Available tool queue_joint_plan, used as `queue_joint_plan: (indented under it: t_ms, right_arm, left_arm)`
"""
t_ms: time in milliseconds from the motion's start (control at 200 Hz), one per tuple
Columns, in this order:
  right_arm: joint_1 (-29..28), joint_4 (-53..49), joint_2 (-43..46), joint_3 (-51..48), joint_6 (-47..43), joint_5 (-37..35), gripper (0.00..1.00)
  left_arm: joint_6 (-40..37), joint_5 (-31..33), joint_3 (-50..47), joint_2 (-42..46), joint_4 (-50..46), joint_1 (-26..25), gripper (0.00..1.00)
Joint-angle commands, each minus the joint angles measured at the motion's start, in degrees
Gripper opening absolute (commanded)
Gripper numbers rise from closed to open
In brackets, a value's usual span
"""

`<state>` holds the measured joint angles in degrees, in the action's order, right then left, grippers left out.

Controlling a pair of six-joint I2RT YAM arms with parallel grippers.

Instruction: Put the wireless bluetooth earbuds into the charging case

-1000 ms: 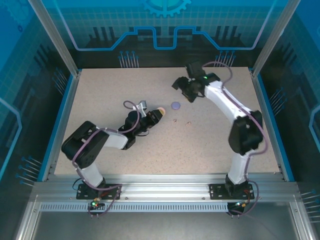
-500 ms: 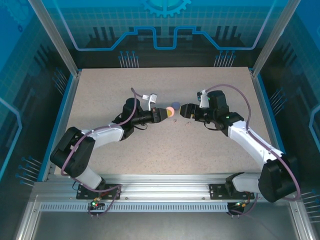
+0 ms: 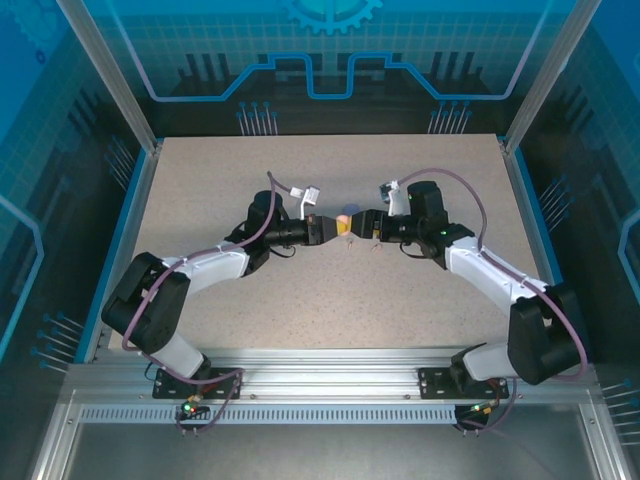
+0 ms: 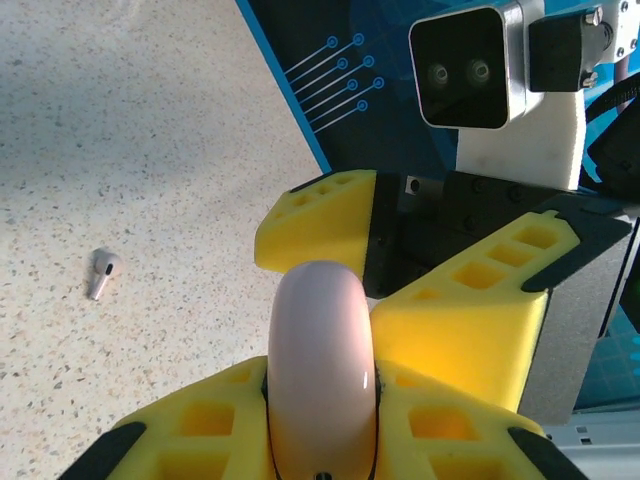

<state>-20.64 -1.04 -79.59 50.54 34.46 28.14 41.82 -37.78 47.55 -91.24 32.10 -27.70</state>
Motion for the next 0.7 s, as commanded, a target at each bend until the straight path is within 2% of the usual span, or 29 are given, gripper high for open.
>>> queue_joint_plan:
  t_ms: [0, 135, 370, 545, 690]
  right_arm:
    - [-0.46, 1.62, -2.6, 1.0, -0.19, 1.05, 0.71]
    - [0.37, 1.26, -4.5, 0.17, 0.06, -1.89, 0.69]
    - [3.28, 3.29, -7.17, -3.58, 2.02, -1.77, 0.67]
    - [4.69, 1.61, -3.32, -4.43, 1.23, -0.37, 0.67]
    - [6.16, 3.22, 1.98, -6.24, 0.29, 5.55, 0.64]
  left_arm:
    - [-1.13, -2.37, 2.07, -0.34, 0.64, 0.27, 0.0]
    - [-1.15, -2.52, 1.74, 0.63, 0.81, 0.28, 0.0]
    - [-1.4, -2.47, 1.58, 2.72, 0.72, 0.26, 0.0]
    - [-1.56, -2.24, 1.22, 2.64, 0.68, 0.27, 0.0]
    - [-1.22, -2.39, 1.24, 2.33, 1.36, 0.23, 0.0]
